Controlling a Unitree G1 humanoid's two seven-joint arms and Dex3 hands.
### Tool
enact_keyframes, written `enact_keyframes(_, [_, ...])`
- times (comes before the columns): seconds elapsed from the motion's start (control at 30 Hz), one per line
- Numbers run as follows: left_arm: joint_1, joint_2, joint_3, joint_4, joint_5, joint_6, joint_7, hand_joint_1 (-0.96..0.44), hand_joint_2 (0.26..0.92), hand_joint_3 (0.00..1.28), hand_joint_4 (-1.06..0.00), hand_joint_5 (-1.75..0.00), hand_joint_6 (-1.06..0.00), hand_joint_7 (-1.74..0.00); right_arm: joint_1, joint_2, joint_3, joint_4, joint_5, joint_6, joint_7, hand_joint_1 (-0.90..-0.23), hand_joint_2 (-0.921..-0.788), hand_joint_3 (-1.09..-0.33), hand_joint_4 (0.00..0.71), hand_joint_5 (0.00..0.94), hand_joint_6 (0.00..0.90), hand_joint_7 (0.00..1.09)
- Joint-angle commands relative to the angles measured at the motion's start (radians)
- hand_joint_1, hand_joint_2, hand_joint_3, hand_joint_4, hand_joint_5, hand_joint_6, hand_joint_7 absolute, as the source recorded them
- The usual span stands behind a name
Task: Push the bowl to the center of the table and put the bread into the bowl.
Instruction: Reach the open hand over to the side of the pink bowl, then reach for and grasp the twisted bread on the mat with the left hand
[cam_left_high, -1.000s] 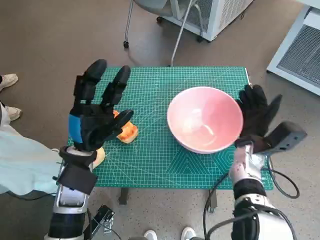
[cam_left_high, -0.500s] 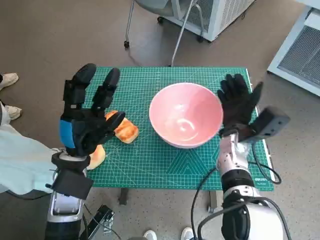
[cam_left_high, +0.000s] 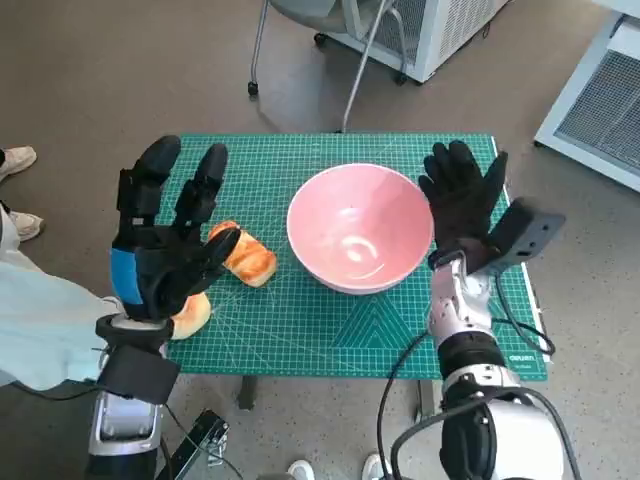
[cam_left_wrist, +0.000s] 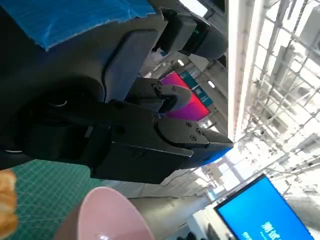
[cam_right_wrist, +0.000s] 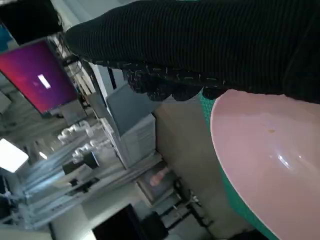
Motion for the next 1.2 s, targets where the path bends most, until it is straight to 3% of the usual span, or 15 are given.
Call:
enact_keyframes(0.03, [0.001,0.072,0.032,0.008,-0.009,-0.002,-0.037,-0.13,0.919,0.16,-0.38,-0.01,-0.09,-0.71,0.006,-0.031,0.013,-0.003,-0.022,-0.028,0.003,-0.49,-0.921,-0.817,0.293,0.008,0.089,0.63])
enact_keyframes(0.17, [-0.018,0.171,0.055,0.058,-0.01,-0.022,-0.101,-0.13,0.92,0.14,-0.38,-0.01,-0.11,-0.67,0.007,-0.047,0.051,-0.021,-0.058,-0.103,0.003,-0.501,-0.921,-0.81,0.301,0.011,0.096,0.64])
enact_keyframes(0.3, [-0.047,0.292,0.058,0.113,0.007,-0.039,-0.18,-0.12,0.917,0.11,-0.38,-0.01,-0.14,-0.64,0.026,-0.067,0.127,-0.059,-0.138,-0.229,0.01,-0.5,-0.921,-0.817,0.317,0.018,0.1,0.65])
enact_keyframes(0.43, [-0.085,0.388,0.037,0.149,0.043,-0.031,-0.24,-0.09,0.913,0.07,-0.37,0.0,-0.18,-0.57,0.054,-0.098,0.193,-0.109,-0.191,-0.343,0.083,-0.534,-0.921,-0.809,0.339,0.022,0.078,0.69])
enact_keyframes(0.5, [-0.105,0.425,0.024,0.16,0.057,-0.021,-0.271,-0.07,0.909,0.05,-0.36,0.0,-0.21,-0.53,0.068,-0.112,0.216,-0.136,-0.193,-0.389,0.148,-0.55,-0.921,-0.801,0.353,0.027,0.07,0.7])
enact_keyframes(0.6, [-0.142,0.477,-0.005,0.181,0.085,-0.019,-0.316,-0.06,0.904,0.03,-0.36,0.0,-0.25,-0.47,0.095,-0.124,0.243,-0.191,-0.167,-0.445,0.27,-0.564,-0.921,-0.788,0.365,0.031,0.07,0.71])
enact_keyframes(0.73, [-0.186,0.524,-0.047,0.204,0.114,-0.019,-0.369,-0.04,0.891,0.01,-0.36,0.0,-0.31,-0.37,0.13,-0.126,0.266,-0.252,-0.142,-0.495,0.358,-0.575,-0.921,-0.772,0.388,0.041,0.082,0.73])
enact_keyframes(0.9, [-0.242,0.561,-0.103,0.248,0.143,-0.041,-0.422,-0.03,0.875,0.0,-0.34,0.0,-0.36,-0.25,0.173,-0.13,0.29,-0.321,-0.145,-0.53,0.375,-0.594,-0.921,-0.762,0.409,0.049,0.089,0.76])
enact_keyframes(1.2, [-0.381,0.588,-0.246,0.422,0.273,-0.146,-0.457,-0.01,0.834,0.0,-0.34,0.0,-0.42,-0.12,0.23,-0.116,0.3,-0.415,-0.12,-0.501,0.362,-0.599,-0.921,-0.765,0.414,0.05,0.07,0.82])
